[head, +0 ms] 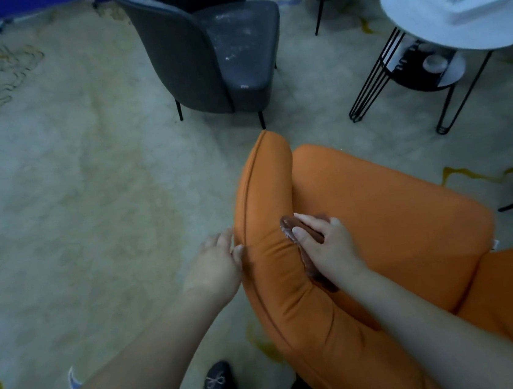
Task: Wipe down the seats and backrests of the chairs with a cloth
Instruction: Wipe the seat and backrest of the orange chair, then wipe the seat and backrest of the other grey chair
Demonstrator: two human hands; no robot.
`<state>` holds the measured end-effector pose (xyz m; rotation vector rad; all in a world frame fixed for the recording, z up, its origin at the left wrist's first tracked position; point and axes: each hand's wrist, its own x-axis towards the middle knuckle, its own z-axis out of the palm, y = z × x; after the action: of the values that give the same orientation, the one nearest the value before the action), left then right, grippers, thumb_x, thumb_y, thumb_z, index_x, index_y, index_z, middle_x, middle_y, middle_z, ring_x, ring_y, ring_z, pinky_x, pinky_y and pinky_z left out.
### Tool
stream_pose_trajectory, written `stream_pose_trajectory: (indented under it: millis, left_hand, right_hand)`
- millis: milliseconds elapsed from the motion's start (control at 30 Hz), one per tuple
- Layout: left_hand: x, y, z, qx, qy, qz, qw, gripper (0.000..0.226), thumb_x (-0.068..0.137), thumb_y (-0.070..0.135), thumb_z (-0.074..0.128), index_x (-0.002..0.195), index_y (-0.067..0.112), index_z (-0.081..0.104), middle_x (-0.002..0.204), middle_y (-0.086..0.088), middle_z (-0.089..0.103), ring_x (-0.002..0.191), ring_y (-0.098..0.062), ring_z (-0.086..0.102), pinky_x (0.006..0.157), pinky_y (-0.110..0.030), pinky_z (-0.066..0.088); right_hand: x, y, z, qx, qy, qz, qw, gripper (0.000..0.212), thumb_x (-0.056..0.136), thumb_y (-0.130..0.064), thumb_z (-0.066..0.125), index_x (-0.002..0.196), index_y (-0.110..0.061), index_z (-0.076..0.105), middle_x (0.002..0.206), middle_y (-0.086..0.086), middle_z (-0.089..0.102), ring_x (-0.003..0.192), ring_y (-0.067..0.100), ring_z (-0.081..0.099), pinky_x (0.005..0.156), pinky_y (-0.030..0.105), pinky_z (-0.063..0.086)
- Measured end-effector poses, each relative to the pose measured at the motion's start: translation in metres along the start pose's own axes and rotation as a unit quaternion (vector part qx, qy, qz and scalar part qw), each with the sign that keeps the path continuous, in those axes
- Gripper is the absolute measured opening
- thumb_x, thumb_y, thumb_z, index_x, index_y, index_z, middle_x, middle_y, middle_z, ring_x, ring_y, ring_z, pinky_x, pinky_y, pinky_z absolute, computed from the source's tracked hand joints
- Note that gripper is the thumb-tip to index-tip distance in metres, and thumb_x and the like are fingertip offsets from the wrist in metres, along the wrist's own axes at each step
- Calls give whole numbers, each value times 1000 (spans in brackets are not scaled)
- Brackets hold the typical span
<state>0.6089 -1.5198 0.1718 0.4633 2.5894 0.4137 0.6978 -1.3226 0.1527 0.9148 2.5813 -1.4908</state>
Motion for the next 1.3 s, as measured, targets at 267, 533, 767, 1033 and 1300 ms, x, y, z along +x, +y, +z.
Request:
stream_pose_trajectory:
  millis: [267,533,767,1033,1300]
  left_hand:
    - [-29,-74,-44,121,29,69,990,51,102,42,26,150,24,26,155,0,29,143,-20,22,115,-35,23]
    - [-38,-171,-118,167,25,103,980,53,101,44,25,151,28,20,159,3,21,145,-18,19,113,-35,22]
    - [-26,-218,-158,179,39,124,975,53,101,45,24,151,28,20,159,4,20,146,-18,16,114,-35,20]
    - [25,-217,-170,186,25,148,971,53,101,45,24,151,28,19,159,4,21,146,-20,17,114,-37,20]
    - [129,-185,-210,213,28,169,962,53,101,44,26,150,26,23,158,1,23,145,-21,18,115,-38,20]
  right_hand:
    - [-29,-77,54,-87,32,-31,995,37,90,-52,52,126,-46,59,109,1,55,108,23,56,93,31,44]
    - [-39,-169,136,-67,102,-23,992,40,89,-49,57,128,-41,59,121,4,52,111,23,56,94,31,43]
    - [-41,-211,169,-57,112,1,992,43,91,-42,57,134,-40,54,126,5,43,111,23,55,95,30,43]
    - [2,-223,166,-51,105,26,993,44,93,-39,56,137,-36,52,125,5,42,105,18,54,89,22,40]
    - [95,-228,148,-72,90,35,993,44,93,-40,57,136,-37,52,127,5,43,106,21,56,87,25,43]
